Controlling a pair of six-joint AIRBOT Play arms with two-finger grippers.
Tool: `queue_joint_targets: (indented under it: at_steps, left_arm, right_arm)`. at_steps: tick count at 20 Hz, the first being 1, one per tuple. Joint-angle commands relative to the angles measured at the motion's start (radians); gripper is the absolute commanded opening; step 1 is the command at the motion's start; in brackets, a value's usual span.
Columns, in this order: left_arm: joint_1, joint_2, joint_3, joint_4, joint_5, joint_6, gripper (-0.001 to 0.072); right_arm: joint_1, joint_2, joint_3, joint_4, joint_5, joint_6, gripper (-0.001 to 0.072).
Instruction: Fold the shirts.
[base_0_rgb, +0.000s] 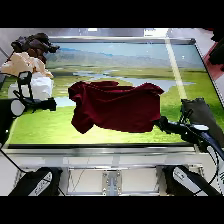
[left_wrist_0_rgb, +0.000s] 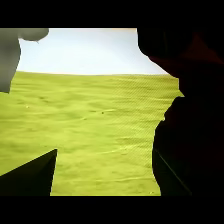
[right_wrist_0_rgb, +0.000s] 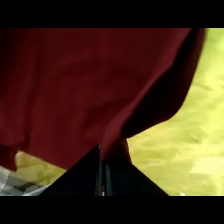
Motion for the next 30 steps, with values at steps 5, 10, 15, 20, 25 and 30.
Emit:
queue_joint_targets:
  at_steps: [5, 10, 15, 20, 25, 30]
  left_arm:
    - [0.001, -0.046, -0.316, -0.471, 0.461, -0.223, 0.0689]
    - [0.001, -0.296, -0.308, -1.358, 0.453, 0.498, 0.0689]
    - [0.001, -0.445, -0.248, -1.417, 0.385, 0.592, 0.0648]
    - [0.004, -0.448, -0.176, -1.415, 0.361, 0.624, 0.0016]
    - [0.114, -0.389, -0.047, -1.416, 0.097, 0.678, 0.0016]
    - [0.315, -0.006, 0.116, -1.407, -0.112, 0.716, 0.0014]
  right_arm:
    - [0.009, 0.134, 0.198, 0.027, 0.179, 0.084, 0.003]
    - [0.009, 0.171, 0.235, -0.008, 0.183, 0.119, 0.0031]
    - [0.009, 0.19, 0.234, -0.008, 0.185, 0.14, 0.0031]
    - [0.009, 0.198, 0.235, -0.006, 0.157, 0.165, 0.0031]
    - [0.008, 0.224, 0.291, 0.013, 0.182, 0.201, 0.003]
    - [-0.091, 0.388, 0.582, -0.014, 0.309, 0.325, 0.0029]
